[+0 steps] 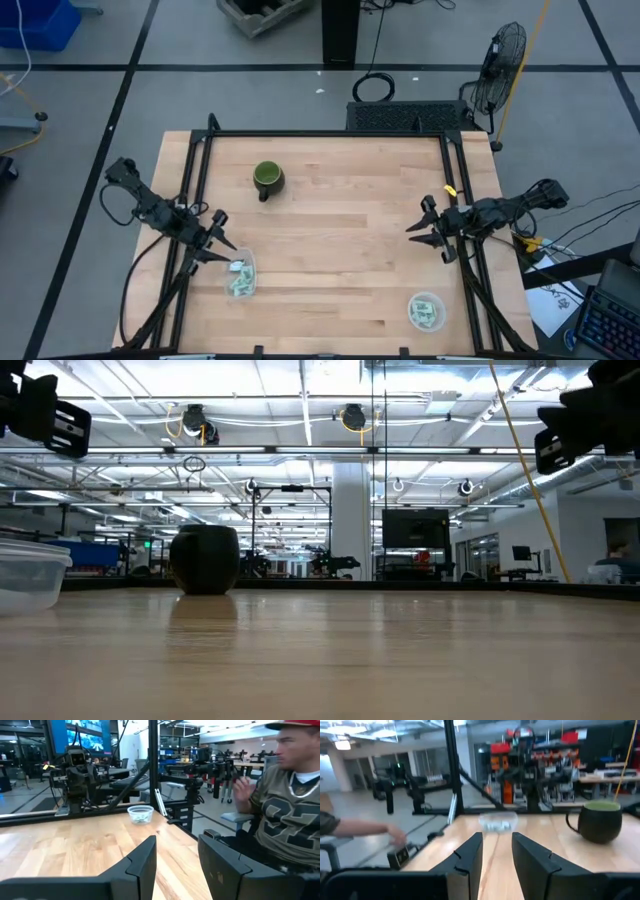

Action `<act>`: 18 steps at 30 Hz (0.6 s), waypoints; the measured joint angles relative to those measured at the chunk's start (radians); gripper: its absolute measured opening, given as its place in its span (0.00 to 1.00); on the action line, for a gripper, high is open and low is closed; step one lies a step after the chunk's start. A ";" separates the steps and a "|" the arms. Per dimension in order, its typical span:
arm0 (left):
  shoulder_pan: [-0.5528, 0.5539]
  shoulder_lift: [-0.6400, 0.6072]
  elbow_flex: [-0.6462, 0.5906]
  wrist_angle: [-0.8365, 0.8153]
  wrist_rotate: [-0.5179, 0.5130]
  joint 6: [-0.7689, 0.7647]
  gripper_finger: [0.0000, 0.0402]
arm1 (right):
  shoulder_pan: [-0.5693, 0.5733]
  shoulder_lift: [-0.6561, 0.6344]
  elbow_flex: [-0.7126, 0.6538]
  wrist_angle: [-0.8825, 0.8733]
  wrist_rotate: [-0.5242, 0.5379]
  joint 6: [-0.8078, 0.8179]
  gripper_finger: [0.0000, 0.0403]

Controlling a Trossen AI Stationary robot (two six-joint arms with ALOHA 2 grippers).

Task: Pick and place Stevia / Truvia into bins
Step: Return to Home Position

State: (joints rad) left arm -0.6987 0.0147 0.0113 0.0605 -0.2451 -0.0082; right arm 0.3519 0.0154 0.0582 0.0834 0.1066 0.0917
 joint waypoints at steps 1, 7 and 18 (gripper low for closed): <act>0.000 0.000 0.000 0.000 0.000 0.000 0.37 | 0.000 -0.001 0.000 0.017 0.000 0.000 0.25; 0.000 0.000 0.000 0.001 0.000 0.000 0.37 | 0.000 0.000 0.000 0.026 -0.001 0.000 0.25; 0.000 0.000 0.000 0.002 0.000 0.000 0.37 | 0.000 0.000 0.000 0.030 -0.003 0.000 0.25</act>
State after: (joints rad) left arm -0.6987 0.0147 0.0109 0.0620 -0.2447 -0.0082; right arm 0.3523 0.0151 0.0582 0.1138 0.1036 0.0921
